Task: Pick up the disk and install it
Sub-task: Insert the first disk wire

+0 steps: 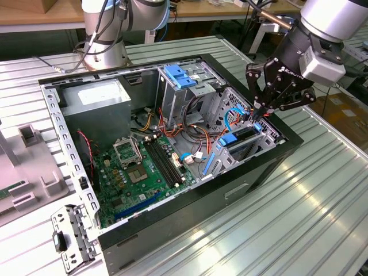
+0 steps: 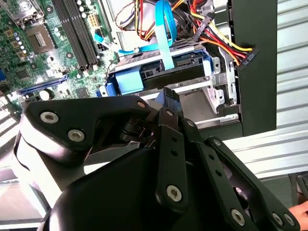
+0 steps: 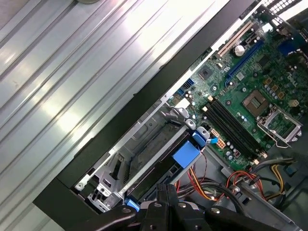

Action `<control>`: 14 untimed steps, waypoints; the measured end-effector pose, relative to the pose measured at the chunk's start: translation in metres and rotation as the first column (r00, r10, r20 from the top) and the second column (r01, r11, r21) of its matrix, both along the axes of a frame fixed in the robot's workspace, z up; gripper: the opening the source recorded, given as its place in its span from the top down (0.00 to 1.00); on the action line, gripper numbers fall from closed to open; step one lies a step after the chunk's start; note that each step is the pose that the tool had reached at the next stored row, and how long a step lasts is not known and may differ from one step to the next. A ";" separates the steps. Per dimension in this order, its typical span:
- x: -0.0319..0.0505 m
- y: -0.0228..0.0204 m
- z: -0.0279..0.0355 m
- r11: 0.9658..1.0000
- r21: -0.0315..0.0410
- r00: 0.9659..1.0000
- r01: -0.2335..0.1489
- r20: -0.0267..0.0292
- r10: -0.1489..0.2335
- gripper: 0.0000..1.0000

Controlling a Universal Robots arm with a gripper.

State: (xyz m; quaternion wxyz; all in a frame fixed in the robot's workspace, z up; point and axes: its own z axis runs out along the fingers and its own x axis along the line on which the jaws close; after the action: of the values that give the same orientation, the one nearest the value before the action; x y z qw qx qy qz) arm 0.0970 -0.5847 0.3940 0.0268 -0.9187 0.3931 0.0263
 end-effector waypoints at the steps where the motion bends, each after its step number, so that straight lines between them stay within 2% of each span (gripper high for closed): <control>1: 0.0000 0.0000 0.0000 1.000 0.000 1.000 0.000 0.000 0.000 0.89; 4: 0.0000 0.0000 0.0000 1.000 0.000 1.000 -0.001 0.000 0.001 0.89; 6: 0.0000 0.0000 0.0000 1.000 0.000 1.000 -0.001 0.000 0.001 0.76; 7: 0.0000 0.0000 0.0000 1.000 0.000 1.000 -0.001 0.000 0.001 0.76; 9: 0.0000 0.0000 0.0000 1.000 0.000 1.000 -0.002 0.000 0.002 0.64; 11: 0.0001 0.0000 0.0000 1.000 0.000 1.000 -0.002 0.000 0.002 0.64; 14: 0.0053 0.0000 -0.0006 1.000 0.000 1.000 -0.002 0.000 0.002 0.64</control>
State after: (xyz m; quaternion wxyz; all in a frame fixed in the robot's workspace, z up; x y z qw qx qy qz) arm 0.1023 -0.5847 0.3934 0.0268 -0.9191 0.3923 0.0264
